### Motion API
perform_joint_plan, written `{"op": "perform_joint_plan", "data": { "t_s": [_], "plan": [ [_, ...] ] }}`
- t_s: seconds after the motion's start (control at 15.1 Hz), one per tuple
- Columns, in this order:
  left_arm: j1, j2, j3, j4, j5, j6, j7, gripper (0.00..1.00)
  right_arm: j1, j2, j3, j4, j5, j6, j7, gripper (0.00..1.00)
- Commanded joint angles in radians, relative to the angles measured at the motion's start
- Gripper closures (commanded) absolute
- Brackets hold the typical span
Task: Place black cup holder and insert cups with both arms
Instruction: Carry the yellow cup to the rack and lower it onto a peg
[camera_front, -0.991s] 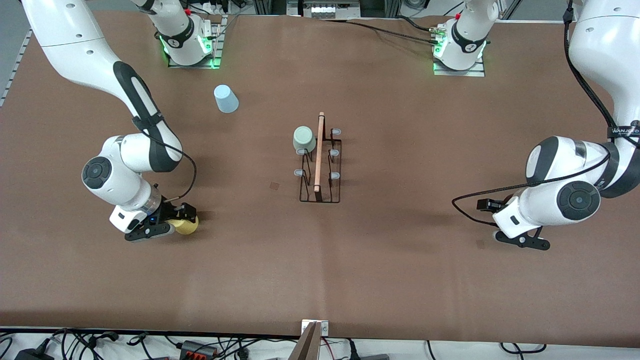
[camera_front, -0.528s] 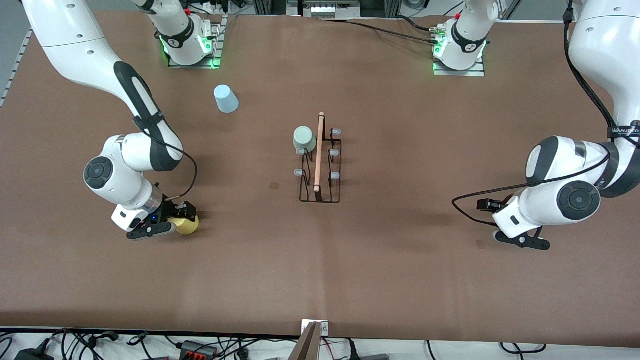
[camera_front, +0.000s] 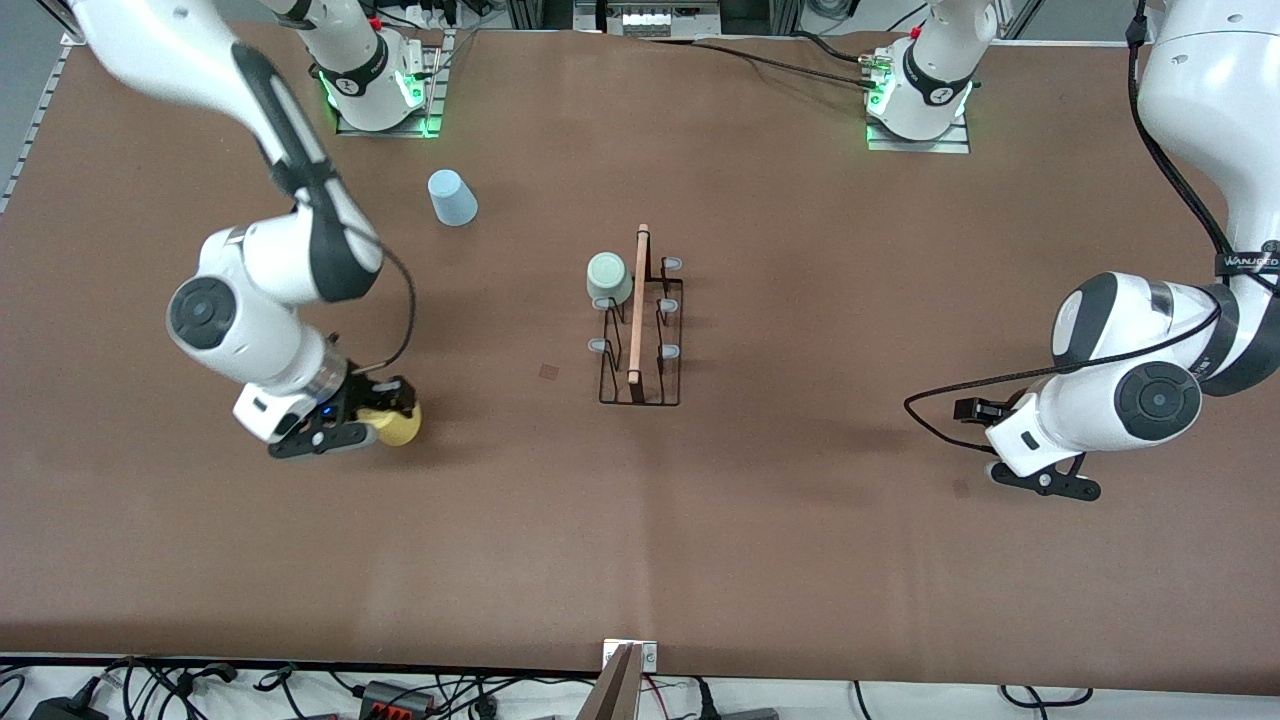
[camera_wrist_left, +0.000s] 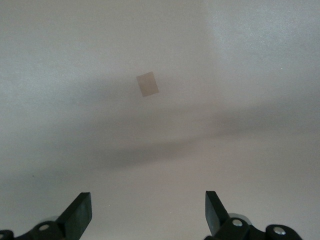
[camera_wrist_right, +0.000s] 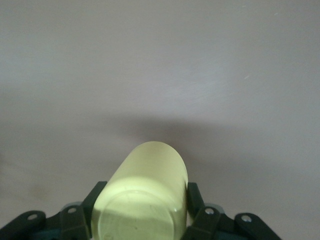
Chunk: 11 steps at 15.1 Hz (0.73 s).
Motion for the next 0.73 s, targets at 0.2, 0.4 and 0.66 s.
{"op": "perform_joint_plan", "data": {
  "t_s": [0.2,0.4,0.66],
  "plan": [
    [0.003,0.002,-0.007,0.01,0.018,-0.001,-0.001,0.0,0.277,-0.008,-0.003,0.132,-0.058,-0.111,0.637,0.8],
    [0.003,0.002,-0.007,0.012,0.018,-0.001,-0.001,0.0,0.339,-0.003,0.009,0.154,-0.056,-0.097,0.793,0.8],
    [0.003,0.002,-0.006,0.01,0.018,-0.001,-0.001,0.0,0.356,0.034,0.045,0.163,-0.07,-0.053,0.833,0.8]
  ]
}}
